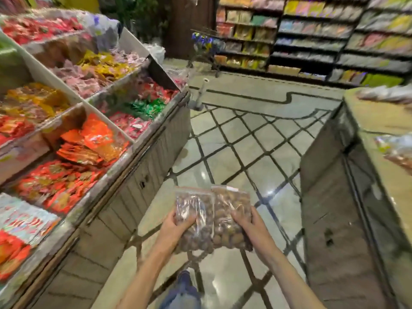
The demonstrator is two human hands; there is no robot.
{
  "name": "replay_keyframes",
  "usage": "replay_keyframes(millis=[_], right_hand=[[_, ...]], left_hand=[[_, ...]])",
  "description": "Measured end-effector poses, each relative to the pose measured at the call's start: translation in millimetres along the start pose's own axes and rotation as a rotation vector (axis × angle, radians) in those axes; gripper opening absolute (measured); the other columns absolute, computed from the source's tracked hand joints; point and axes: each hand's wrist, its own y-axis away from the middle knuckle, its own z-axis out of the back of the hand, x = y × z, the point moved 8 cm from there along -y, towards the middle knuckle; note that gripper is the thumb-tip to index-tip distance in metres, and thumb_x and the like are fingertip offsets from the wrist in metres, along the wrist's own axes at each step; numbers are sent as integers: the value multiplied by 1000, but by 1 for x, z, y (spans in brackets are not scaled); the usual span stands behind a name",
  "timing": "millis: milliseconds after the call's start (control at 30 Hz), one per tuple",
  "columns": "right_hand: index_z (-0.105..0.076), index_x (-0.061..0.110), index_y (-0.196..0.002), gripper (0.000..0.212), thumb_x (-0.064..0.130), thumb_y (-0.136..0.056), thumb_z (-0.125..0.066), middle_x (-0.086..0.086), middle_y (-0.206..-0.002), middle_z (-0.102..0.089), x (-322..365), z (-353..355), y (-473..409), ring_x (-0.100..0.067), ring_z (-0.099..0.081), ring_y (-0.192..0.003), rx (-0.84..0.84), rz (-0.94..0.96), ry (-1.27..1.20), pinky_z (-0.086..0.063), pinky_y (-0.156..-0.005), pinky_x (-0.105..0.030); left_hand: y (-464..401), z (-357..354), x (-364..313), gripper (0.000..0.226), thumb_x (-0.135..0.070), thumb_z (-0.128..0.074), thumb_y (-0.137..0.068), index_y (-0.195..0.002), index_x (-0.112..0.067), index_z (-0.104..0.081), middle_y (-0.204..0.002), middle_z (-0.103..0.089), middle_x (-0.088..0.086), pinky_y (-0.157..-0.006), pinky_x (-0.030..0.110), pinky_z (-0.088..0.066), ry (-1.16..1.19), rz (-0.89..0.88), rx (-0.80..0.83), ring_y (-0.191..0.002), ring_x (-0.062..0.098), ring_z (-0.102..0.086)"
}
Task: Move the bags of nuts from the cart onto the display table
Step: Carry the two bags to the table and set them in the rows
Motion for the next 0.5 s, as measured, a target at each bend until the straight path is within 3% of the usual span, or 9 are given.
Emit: replay_keyframes(millis=[67, 167, 233, 433, 500], right_hand=[[-58, 30, -139, 60, 42, -87, -83, -2, -126, -76, 12, 26, -32, -24, -76, -113, -66, 21, -10, -61, -97, -53], [-60, 30, -135, 51, 39, -90, -81, 1, -124, -77, 35, 63, -83, -19, -76, -110, -168, 42, -26, -64, -90, -41], [-62, 31, -130, 43, 37, -92, -79, 4, -119, -79, 58, 84, -116, -15, -78, -105, -243, 51, -39, -64, -82, -33], [-61, 31, -132, 45, 35, -91, -81, 2, -120, -79, 128, 142, -206, -18, -79, -102, -421, 95, -91, -65, -75, -30], [-60, 31, -132, 46, 38, -91, -80, 2, -120, -79, 144, 163, -233, -17, -79, -100, -474, 89, -106, -64, -73, -28]], left_hand=[[-47, -29, -13, 46, -21, -81, -90, -131, -15, -61, -103, -78, 1, -60, 21, -60, -10, 8, 66, -79, 11, -80], [-120, -67, -42, 75, -45, -91, -74, -139, -27, -58, -118, -78, 4, -82, 42, -66, -22, 8, 172, -97, 21, -80], [-173, -92, -64, 70, -47, -89, -77, -138, -33, -59, -123, -77, 0, -92, 48, -63, -39, -9, 243, -105, 21, -78], [-306, -177, -142, 49, -32, -82, -87, -130, -35, -59, -114, -78, 0, -71, 32, -65, -82, -18, 410, -92, 19, -80], [-343, -207, -163, 51, -36, -83, -84, -128, -41, -57, -117, -77, 0, -76, 39, -66, -96, -3, 466, -93, 21, -80]])
